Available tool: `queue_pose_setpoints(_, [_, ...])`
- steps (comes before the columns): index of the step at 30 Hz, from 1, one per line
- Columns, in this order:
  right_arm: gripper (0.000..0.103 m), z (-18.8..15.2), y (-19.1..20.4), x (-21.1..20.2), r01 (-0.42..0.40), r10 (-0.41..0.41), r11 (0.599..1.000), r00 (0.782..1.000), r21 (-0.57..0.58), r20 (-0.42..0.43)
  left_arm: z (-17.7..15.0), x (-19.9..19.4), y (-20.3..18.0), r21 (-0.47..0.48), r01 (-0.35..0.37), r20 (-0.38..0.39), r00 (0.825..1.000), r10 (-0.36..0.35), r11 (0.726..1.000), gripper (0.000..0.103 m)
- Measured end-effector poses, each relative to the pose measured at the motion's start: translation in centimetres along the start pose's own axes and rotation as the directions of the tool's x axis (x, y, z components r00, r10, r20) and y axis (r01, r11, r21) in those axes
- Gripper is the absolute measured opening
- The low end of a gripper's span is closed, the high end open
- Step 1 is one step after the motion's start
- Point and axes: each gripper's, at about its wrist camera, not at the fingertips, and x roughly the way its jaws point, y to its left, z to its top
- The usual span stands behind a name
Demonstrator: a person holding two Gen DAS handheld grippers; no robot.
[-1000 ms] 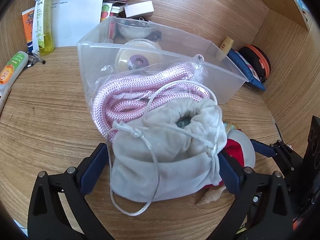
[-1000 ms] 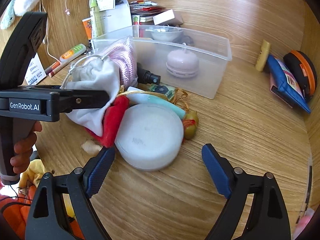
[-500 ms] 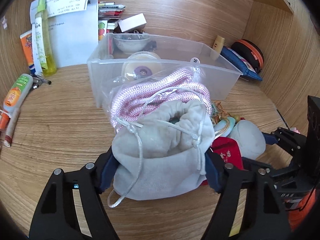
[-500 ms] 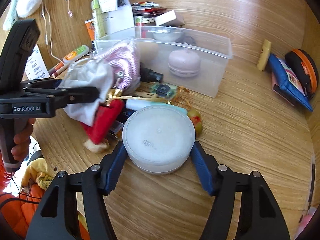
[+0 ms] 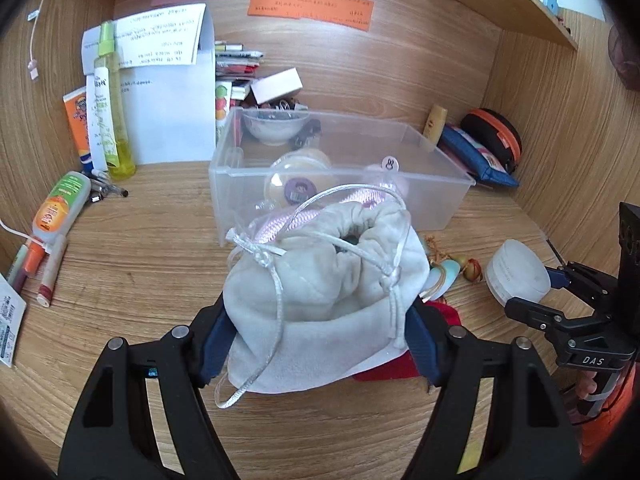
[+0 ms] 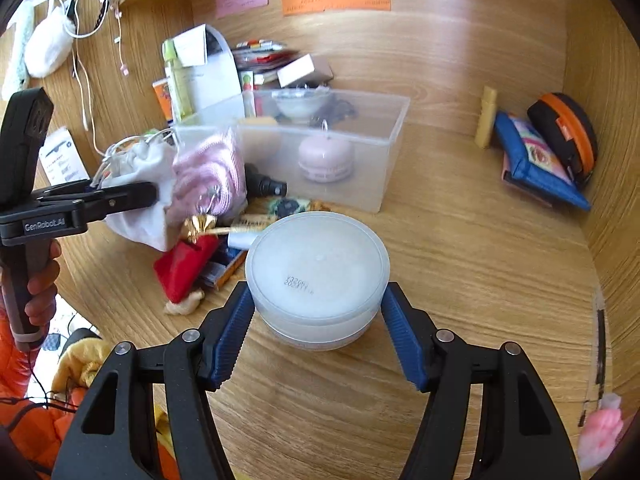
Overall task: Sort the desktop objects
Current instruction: 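Grasp the white round tub with the right tool while the left grasps the white cloth bag, then carry the white tub and cloth bag over the clear box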
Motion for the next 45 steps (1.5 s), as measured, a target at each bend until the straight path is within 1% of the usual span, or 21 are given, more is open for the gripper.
queue_pose_setpoints(3, [0.062,0.8,-0.1,-0.3,0.004,-0.004,1.000,1.000,0.002,0.017,0.4,-0.9,0.2,-0.002,-0.009,0.031,0.999,0.009,1.000,0.074])
queue_pose_setpoints(6, [0.062,1.8,-0.1,-0.6,-0.010,0.010,1.000,0.999,0.010,0.037,0.9,-1.7,0.5,-0.005,-0.019,0.061,0.998,0.020,1.000,0.074])
queue_pose_setpoints(11, [0.062,3.8,0.3,-1.1,0.004,-0.003,1.000,0.995,-0.007,0.095,1.9,-2.4,1.0,-0.018,-0.036,0.094,0.995,0.037,0.999,0.074])
queue_pose_setpoints(18, [0.062,7.3,0.2,-0.8,-0.015,0.014,1.000,0.989,0.006,0.145,4.4,-2.8,1.9,-0.032,-0.047,0.142,0.988,0.051,0.998,0.074])
queue_pose_setpoints(24, [0.062,10.4,0.3,0.0,-0.002,0.003,1.000,0.982,-0.002,0.188,6.9,-2.8,2.5,-0.031,-0.071,0.190,0.979,0.076,0.997,0.074])
queue_pose_setpoints(28, [0.062,12.6,0.1,1.1,0.001,-0.002,1.000,0.981,0.005,0.195,9.0,-2.2,2.9,-0.034,-0.086,0.219,0.971,0.091,0.996,0.074])
queue_pose_setpoints(33, [0.062,14.7,-0.3,2.8,-0.001,-0.002,1.000,0.983,0.014,0.182,11.3,-1.1,3.0,-0.029,-0.108,0.248,0.962,0.112,0.994,0.074])
queue_pose_setpoints(36, [0.062,16.0,-0.4,3.7,0.000,-0.004,1.000,0.984,0.021,0.176,12.8,0.0,3.1,-0.031,-0.107,0.246,0.963,0.111,0.994,0.074])
queue_pose_setpoints(39, [0.062,17.2,-0.5,4.6,0.024,-0.028,0.999,0.984,0.021,0.179,13.8,1.4,3.3,-0.036,-0.100,0.231,0.967,0.106,0.994,0.074])
queue_pose_setpoints(42, [0.062,17.9,-0.8,5.7,0.034,-0.040,0.999,0.985,0.038,0.169,14.2,3.1,3.5,-0.045,-0.089,0.209,0.973,0.096,0.995,0.074])
queue_pose_setpoints(45, [0.062,17.7,-1.3,7.1,0.034,-0.042,0.998,0.989,0.059,0.145,14.0,4.8,3.5,-0.048,-0.088,0.185,0.978,0.096,0.995,0.074])
